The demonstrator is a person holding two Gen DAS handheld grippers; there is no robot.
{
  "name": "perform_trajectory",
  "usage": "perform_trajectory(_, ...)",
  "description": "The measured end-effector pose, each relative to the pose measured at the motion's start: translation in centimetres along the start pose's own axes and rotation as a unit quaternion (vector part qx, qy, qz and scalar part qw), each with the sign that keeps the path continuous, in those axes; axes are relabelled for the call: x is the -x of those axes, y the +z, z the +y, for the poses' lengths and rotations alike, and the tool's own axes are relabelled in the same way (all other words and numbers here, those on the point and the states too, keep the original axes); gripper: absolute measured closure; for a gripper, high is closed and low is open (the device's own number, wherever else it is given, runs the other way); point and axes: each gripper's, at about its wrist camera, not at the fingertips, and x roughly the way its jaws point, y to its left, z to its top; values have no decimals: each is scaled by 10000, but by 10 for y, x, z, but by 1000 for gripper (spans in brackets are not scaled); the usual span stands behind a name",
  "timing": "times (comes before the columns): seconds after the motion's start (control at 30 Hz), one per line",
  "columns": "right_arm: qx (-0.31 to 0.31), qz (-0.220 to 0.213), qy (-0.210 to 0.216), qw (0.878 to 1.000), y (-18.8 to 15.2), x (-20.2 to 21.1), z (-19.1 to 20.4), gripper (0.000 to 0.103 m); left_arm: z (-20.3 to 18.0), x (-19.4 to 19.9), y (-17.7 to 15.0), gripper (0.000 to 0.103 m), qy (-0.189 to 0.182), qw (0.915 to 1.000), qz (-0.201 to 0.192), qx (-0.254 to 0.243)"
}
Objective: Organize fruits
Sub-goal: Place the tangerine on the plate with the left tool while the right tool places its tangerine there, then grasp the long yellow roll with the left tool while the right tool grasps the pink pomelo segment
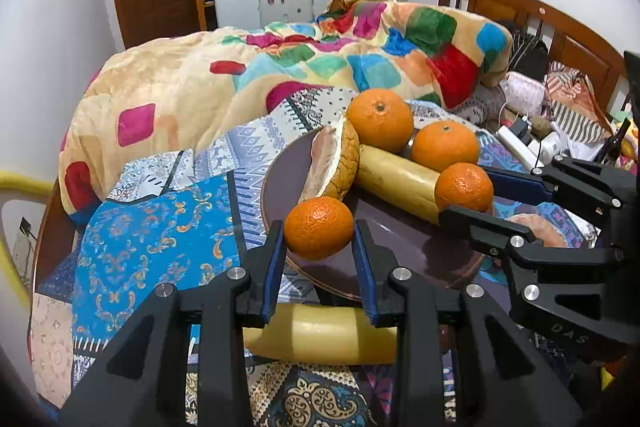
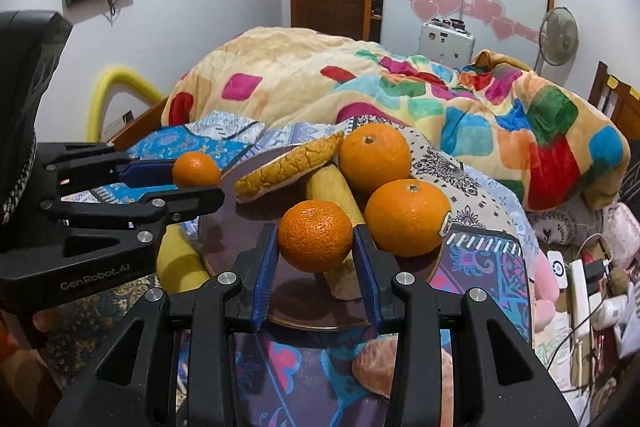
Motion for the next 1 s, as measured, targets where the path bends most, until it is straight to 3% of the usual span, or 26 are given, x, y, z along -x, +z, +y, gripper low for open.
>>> perform_trajectory(0.17,40,104,10,9999,0,-6,-2,68,-1,-10,1,69,-70,9999,148,21)
perform_trajectory(0.23,10,98,33,9999,0,-6,-4,68,-1,-9,2,62,-75,9999,142,42)
perform_trajectory(0.27,-12,84,30,10000,1,-5,-5,66,-2,-6,2,54,-44,9999,108,47)
perform_trajectory(0.33,-50,17,38,10000,1,0,-7,59,-3,2,2,50,1,10000,-9,51)
perform_trajectory(0.73,-228,-216,-95,9995,-6,38,-24,57,-20,35,-15,48,44,9997,-67,-215)
perform_trajectory(1.0,-265,-23,-316,9991,-31,47,-45,45,-34,25,-39,48,-44,9992,196,-348)
